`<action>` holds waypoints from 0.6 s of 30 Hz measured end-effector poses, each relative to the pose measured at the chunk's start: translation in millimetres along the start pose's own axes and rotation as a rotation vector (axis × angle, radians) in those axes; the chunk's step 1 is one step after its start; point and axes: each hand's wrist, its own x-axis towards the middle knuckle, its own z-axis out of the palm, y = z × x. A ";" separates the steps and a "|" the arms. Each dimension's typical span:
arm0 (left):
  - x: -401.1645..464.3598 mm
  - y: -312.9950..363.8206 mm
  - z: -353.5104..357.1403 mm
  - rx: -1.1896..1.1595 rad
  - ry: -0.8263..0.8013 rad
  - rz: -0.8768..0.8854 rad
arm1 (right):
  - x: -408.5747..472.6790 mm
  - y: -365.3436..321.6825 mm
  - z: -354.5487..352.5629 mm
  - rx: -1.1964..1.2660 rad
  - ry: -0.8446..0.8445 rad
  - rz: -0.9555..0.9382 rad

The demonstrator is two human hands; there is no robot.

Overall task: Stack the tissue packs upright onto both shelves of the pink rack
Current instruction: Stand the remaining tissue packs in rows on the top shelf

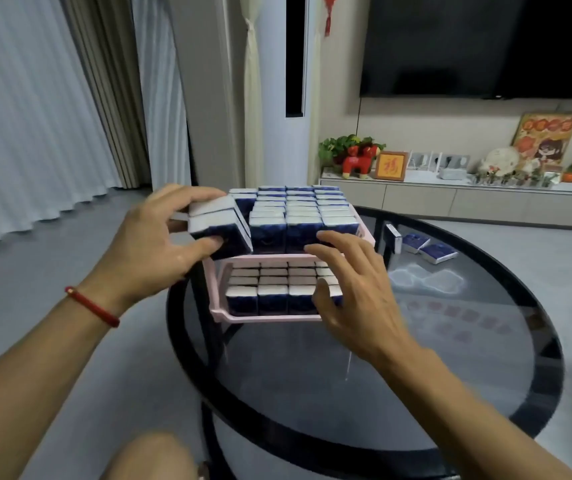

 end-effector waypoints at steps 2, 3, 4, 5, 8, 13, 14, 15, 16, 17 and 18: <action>25.9 -10.9 -7.9 0.056 0.021 -0.005 | 17.1 -11.6 8.5 -0.092 -0.034 0.021; 37.1 -18.4 -6.5 0.058 0.015 -0.022 | 24.4 -17.3 12.1 -0.141 -0.079 0.035; 47.2 -27.4 -2.7 0.039 0.002 -0.039 | 30.6 -21.2 16.3 -0.183 -0.125 0.044; 55.6 -35.9 2.0 0.023 -0.014 -0.057 | 35.0 -23.4 21.0 -0.214 -0.161 0.050; 73.9 -53.1 20.5 0.051 -0.113 -0.108 | 40.8 -22.5 33.6 -0.267 -0.219 0.069; 85.6 -63.1 47.5 0.100 -0.194 -0.180 | 44.5 -19.1 40.3 -0.315 -0.209 0.098; 87.3 -67.1 50.7 0.110 -0.189 -0.182 | 44.9 -19.3 40.3 -0.315 -0.204 0.099; 88.5 -70.1 53.3 0.123 -0.183 -0.180 | 44.8 -19.7 40.4 -0.315 -0.204 0.097; 89.1 -72.5 56.0 0.135 -0.178 -0.176 | 44.5 -19.6 40.8 -0.314 -0.207 0.094; 89.3 -73.6 58.3 0.142 -0.177 -0.169 | 44.0 -19.4 41.1 -0.314 -0.209 0.090; 89.4 -73.9 60.7 0.147 -0.183 -0.163 | 43.6 -18.8 41.6 -0.314 -0.206 0.087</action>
